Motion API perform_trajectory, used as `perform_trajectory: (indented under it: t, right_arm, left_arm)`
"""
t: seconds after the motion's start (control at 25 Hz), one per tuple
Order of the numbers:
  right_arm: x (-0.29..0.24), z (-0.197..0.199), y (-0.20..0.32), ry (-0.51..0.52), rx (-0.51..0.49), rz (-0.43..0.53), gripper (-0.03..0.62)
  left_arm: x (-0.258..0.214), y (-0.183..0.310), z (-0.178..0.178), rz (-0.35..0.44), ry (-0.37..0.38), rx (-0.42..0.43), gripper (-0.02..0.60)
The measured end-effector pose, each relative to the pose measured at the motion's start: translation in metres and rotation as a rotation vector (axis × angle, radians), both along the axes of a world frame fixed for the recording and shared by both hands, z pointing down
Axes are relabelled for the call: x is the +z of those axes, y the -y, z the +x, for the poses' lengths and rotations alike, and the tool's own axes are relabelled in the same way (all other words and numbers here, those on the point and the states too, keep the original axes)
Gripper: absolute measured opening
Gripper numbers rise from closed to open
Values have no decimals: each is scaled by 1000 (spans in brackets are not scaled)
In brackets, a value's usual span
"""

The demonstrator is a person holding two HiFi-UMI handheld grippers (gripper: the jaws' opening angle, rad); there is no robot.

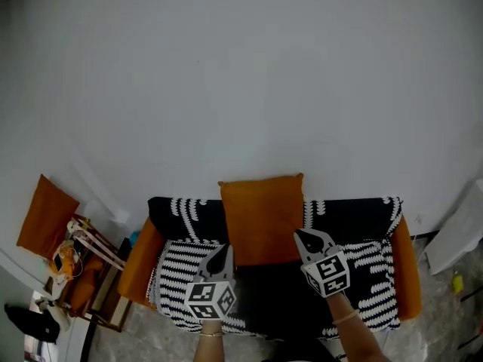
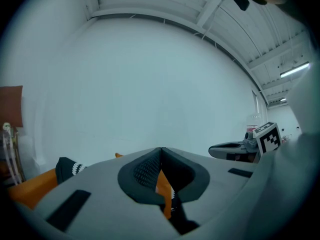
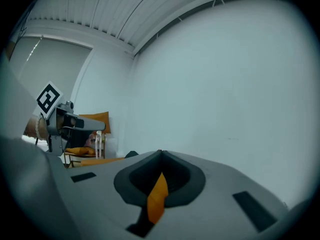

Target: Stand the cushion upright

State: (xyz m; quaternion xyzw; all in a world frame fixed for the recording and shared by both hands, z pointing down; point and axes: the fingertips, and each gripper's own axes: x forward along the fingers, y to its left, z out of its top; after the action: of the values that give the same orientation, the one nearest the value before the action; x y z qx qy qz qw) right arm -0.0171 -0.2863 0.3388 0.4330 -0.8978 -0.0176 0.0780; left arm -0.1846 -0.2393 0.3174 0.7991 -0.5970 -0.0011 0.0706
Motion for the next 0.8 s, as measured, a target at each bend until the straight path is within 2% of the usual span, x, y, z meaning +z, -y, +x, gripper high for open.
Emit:
perform_trajectory:
  t: [0.4, 0.8]
  right_arm:
    - [-26, -2, -82, 9, 23, 28, 8]
    - [-48, -4, -131, 27, 4, 62, 8]
  left_arm:
    - [-20, -77, 12, 20, -1, 48, 20]
    - [-25, -117, 28, 18, -13, 81, 20]
